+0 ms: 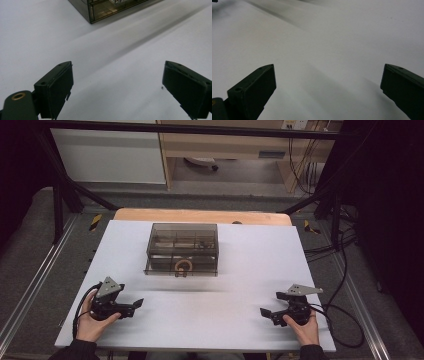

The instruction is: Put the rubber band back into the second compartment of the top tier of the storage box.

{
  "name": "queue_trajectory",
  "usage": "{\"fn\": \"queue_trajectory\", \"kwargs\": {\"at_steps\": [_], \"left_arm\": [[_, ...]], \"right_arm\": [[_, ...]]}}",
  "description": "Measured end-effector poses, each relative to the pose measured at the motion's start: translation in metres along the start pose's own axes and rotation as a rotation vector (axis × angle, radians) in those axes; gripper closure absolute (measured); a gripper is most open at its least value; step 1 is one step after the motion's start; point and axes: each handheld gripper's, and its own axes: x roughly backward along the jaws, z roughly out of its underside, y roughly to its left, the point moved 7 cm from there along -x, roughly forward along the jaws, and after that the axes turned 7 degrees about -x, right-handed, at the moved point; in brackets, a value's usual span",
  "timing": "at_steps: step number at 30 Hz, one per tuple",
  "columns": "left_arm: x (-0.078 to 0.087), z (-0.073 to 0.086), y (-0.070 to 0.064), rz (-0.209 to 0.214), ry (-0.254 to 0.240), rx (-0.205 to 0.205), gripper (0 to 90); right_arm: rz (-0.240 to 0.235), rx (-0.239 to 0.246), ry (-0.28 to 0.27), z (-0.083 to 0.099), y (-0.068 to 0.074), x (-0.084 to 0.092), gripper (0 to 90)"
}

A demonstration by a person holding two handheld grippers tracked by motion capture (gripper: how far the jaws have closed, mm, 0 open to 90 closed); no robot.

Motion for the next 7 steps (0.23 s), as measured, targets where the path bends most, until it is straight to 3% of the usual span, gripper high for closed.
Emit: {"fn": "queue_trajectory", "kwargs": {"at_steps": [7], "left_arm": [[-0.0013,0.0025,0.0007,0.003,0.004,0.005,9.8]], "right_arm": [[-0.001,-0.002,0.000,0.0000,0.0002,-0.0001,0.7]]}}
